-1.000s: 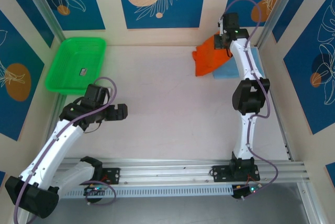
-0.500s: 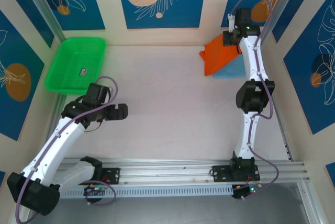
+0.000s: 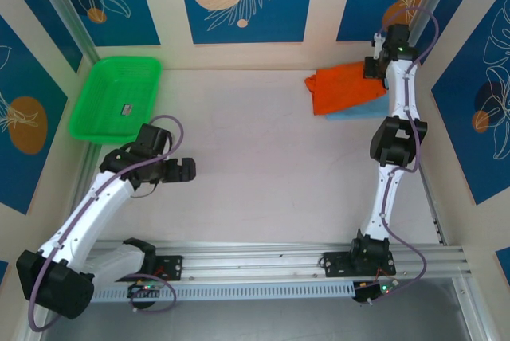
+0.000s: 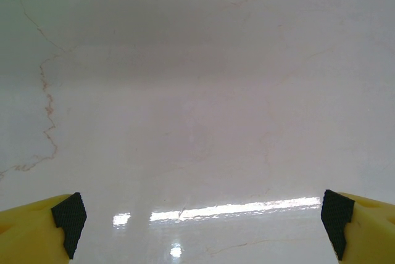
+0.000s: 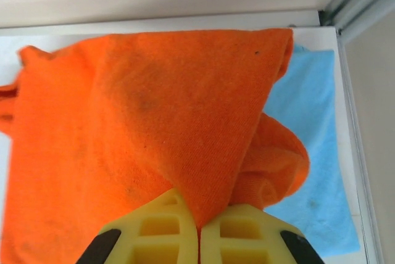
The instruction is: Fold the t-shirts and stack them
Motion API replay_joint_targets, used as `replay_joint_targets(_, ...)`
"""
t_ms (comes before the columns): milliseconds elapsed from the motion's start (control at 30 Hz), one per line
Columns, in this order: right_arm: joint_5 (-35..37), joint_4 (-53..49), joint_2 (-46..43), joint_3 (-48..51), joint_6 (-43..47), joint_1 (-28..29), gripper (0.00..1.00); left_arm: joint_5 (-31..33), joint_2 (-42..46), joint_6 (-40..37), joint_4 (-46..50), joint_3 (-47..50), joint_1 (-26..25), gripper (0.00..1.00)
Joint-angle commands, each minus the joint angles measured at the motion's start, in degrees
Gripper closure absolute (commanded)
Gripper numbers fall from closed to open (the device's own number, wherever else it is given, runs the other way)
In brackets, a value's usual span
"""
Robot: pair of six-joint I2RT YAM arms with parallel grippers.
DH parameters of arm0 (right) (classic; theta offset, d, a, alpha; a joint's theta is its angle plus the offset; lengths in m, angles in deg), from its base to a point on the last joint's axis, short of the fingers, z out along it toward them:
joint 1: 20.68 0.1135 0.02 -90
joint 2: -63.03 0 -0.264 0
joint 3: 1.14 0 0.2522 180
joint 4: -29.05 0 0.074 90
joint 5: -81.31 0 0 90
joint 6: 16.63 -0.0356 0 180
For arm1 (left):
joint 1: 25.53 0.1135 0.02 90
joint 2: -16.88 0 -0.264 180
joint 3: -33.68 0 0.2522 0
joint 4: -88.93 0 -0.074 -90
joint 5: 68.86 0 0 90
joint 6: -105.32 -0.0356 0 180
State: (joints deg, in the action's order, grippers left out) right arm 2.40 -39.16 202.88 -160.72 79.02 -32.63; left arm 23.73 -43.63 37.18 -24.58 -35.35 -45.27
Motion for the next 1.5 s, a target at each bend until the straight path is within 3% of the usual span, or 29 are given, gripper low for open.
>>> replay_joint_targets(0, -0.29, 1.99, 2.74, -2.94, 0.22, -1.17, 0.95, -0.92, -0.72, -1.39, 0.09, 0.16, 0.66, 0.00)
replay_joint_targets(67, 0.62, 3.09, 4.39, -3.29, 0.16, -2.01, 0.89, -1.17, -1.22, -1.43, 0.09, 0.22, 0.72, 0.00)
replay_joint_targets(133, 3.92, 4.80, 6.15, -3.51, -0.02, -2.75, 0.67, -1.27, -1.67, -1.52, 0.09, 0.24, 0.68, 0.00)
replay_joint_targets(267, 8.62, 6.07, 9.52, -8.10, -4.04, -3.78, 0.37, -1.21, -1.67, -1.70, 0.02, 0.16, 0.79, 0.00)
replay_joint_targets(300, 10.88, 6.12, 9.65, -9.32, -5.44, -3.66, 0.21, -1.11, -1.63, -1.65, -0.02, 0.21, 0.85, 0.00)
replay_joint_targets(333, 13.47, 6.79, 9.49, -9.52, -6.44, -3.39, 0.18, -1.10, -1.61, -1.65, 0.00, 0.27, 0.85, 0.00)
replay_joint_targets(433, 15.62, 4.77, 7.44, -9.12, -11.61, -2.50, 0.16, -0.42, -1.32, -1.65, 0.27, 0.07, 0.93, 0.00)
replay_joint_targets(500, 16.12, 5.33, 1.83, -2.77, -16.65, -1.54, 0.16, 0.56, -0.24, -1.61, 0.36, -0.02, 1.00, 0.01)
replay_joint_targets(567, 15.22, 11.47, -5.99, 9.46, -19.35, -0.50, 0.14, 1.90, 1.34, -1.48, 0.44, 0.03, 1.10, 0.00)
replay_joint_targets(633, 11.14, 21.53, -16.24, 25.04, -21.76, 0.95, 0.05, 3.19, 2.73, -1.31, 0.36, 0.09, 1.11, 0.00)
replay_joint_targets(700, 5.91, 29.07, -24.92, 37.68, -24.43, 2.89, 0.03, 5.55, 3.96, -0.89, 0.58, -0.04, 1.16, 0.00)
replay_joint_targets(867, -2.55, 41.56, -41.82, 60.45, -25.66, 9.63, 0.01, 12.95, 8.14, 1.22, 0.93, -0.07, 1.21, 0.00)
replay_joint_targets(1033, -2.32, 52.19, -62.92, 84.78, -25.73, 15.05, 0.01, 17.80, 16.01, 1.86, -0.68, -1.01, 1.12, 0.00)
replay_joint_targets(1233, 2.97, 60.83, -86.19, 109.48, -26.09, 16.19, 0.01, 20.79, 27.73, -5.74, -22.58, 6.47, 1.11, 0.00)
replay_joint_targets(1367, 4.86, 69.01, -92.23, 120.11, -17.45, 16.51, 0.01, 25.85, 26.82, -15.40, -36.42, 11.69, 1.50, 0.00)
replay_joint_targets(1467, 3.97, 75.41, -91.14, 124.22, -14.18, 16.45, 0.01, 27.00, 20.85, -17.69, -40.99, 12.01, 3.73, 0.00)
